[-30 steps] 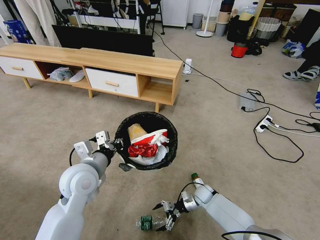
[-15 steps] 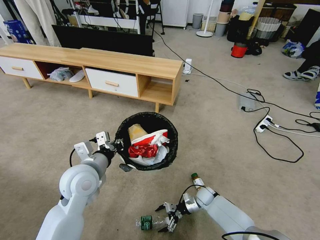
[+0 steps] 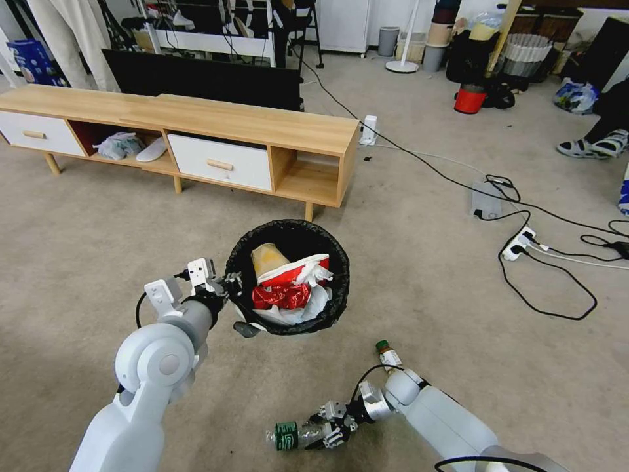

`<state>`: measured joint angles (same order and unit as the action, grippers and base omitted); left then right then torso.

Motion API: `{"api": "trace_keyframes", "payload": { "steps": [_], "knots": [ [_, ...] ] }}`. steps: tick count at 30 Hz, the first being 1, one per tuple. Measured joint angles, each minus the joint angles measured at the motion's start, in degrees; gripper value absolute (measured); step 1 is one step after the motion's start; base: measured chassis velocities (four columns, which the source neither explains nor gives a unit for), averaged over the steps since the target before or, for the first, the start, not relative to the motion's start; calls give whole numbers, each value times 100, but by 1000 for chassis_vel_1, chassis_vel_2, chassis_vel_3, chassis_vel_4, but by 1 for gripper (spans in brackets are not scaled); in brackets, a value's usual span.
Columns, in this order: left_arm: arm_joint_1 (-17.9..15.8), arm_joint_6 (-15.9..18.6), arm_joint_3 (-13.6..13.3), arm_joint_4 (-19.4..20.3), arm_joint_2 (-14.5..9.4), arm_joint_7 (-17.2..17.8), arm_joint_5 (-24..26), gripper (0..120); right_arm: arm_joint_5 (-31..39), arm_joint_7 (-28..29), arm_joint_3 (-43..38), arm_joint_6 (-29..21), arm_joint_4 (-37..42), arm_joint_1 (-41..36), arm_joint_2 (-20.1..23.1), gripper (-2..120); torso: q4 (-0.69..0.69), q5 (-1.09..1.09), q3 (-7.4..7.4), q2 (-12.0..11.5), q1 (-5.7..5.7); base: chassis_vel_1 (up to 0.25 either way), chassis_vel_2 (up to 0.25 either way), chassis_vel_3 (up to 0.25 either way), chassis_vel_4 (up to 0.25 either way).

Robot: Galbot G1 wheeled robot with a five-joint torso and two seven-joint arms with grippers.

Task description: Pick up the trash bin and place the garbage on the floor into it.

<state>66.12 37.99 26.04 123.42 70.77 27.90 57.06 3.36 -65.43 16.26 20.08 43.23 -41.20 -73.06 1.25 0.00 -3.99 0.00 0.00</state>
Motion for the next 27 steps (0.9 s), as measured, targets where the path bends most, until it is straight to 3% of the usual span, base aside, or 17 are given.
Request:
{"api": "trace_keyframes", "payload": {
  "steps": [5, 16, 23, 27],
  "knots": [
    [11, -2, 13, 29, -16, -1, -2, 3, 7, -8, -15, 0, -12, -5, 2, 25, 0, 0, 0, 0, 0, 0, 0, 0, 0],
    [20, -3, 13, 39, -10, -2, -6, 3, 7, -43, -152, 0, 47, 9, 68, 25, -1, 2, 0, 0, 0, 0, 0, 0, 0],
    [-2, -3, 26, 45, -49, 9, 12, 3, 135, -46, -551, -10, 353, -48, 376, 25, -1, 0, 0, 0, 0, 0, 0, 0, 0],
    [-37, -3, 26, 45, -50, 20, 38, 3, 254, -40, -858, -49, 654, -81, 780, 25, 0, 1, 0, 0, 0, 0, 0, 0, 0]
  ]
}}
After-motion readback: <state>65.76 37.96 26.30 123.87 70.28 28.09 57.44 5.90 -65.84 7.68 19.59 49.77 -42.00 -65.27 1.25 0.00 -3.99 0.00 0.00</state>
